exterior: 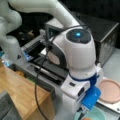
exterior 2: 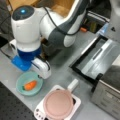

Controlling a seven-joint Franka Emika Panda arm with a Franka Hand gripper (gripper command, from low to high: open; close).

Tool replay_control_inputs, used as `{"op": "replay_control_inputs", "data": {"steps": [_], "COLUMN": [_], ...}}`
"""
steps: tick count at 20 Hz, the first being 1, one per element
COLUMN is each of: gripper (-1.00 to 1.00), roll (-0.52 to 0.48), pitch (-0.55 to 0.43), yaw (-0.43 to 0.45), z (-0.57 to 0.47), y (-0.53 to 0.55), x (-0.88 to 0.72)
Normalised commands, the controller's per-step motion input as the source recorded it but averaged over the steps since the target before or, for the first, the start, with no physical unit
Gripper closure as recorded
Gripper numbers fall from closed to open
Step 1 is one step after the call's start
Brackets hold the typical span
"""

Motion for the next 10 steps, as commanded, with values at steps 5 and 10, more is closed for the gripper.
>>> {"op": "replay_control_inputs", "data": {"steps": [5, 10], "gripper": [-1.00, -1.00], "roll": [-0.006, -0.055], "pitch": [0.134, 0.117], "yaw": [0.155, 0.114], "z": [-0.04, 0.04], "y": [-0.29, -0.19], "x": [0.38, 0.28]}}
